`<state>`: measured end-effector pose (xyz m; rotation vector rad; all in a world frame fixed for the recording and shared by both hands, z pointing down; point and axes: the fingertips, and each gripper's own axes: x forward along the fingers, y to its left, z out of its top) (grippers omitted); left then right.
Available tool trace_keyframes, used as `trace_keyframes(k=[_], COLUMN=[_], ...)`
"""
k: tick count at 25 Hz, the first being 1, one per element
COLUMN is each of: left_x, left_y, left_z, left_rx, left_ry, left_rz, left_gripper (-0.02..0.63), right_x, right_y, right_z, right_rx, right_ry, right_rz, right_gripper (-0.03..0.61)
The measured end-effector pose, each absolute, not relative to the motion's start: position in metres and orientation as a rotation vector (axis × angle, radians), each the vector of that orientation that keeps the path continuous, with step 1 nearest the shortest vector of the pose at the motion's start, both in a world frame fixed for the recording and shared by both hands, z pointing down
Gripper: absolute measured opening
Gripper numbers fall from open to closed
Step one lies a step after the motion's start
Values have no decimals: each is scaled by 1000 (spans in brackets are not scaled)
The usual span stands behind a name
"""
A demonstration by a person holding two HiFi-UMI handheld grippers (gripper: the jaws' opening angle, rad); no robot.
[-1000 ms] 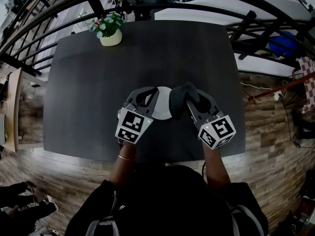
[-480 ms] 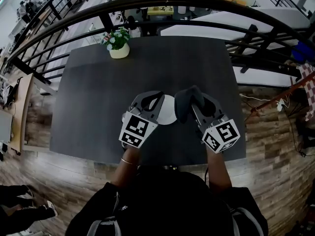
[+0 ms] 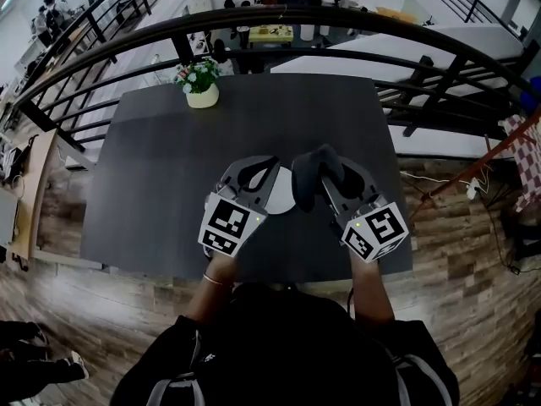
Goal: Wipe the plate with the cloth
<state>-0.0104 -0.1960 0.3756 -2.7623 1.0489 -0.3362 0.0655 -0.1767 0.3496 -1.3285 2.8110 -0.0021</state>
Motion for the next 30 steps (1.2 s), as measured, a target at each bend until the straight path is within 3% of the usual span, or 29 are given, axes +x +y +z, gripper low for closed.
trace_keyframes(k=[30], left_x=[10], left_y=[-131], left_z=[335], left_rx=[-2664], left_ry=[989], left_rz=[-288], left_gripper=[8], right_x=[65], right_y=[-117], right_z=[309], right_rx=[-1219], right_ry=[2826], right_rz=[166], right_gripper=[80])
